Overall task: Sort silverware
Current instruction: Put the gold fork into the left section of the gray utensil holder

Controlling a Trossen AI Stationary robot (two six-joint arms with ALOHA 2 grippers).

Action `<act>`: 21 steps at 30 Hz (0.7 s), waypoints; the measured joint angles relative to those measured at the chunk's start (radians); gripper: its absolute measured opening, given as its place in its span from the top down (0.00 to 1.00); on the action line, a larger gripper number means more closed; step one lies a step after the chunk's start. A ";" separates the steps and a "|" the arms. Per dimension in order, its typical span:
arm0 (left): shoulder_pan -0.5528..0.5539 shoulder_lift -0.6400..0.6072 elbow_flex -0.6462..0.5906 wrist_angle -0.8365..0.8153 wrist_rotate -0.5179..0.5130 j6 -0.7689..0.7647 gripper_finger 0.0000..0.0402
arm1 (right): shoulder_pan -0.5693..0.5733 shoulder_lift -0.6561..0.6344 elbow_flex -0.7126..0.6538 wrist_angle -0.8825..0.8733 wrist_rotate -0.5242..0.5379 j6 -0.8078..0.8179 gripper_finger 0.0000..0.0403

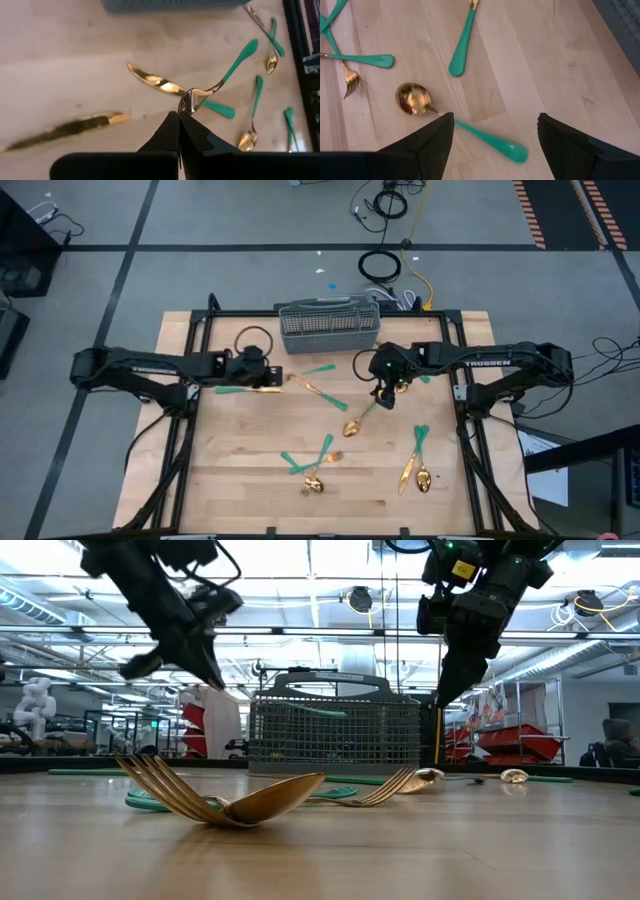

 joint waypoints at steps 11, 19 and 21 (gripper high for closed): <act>0.059 -0.023 0.375 -0.444 -0.210 0.326 1.00 | 0.000 0.000 0.000 0.038 0.000 -0.003 0.32; 0.158 -0.013 0.573 -0.542 -0.394 0.586 1.00 | 0.000 0.000 0.000 0.038 0.000 -0.004 0.32; 0.192 -0.002 0.597 -0.546 -0.400 0.656 1.00 | 0.000 0.000 0.000 0.038 0.000 -0.004 0.32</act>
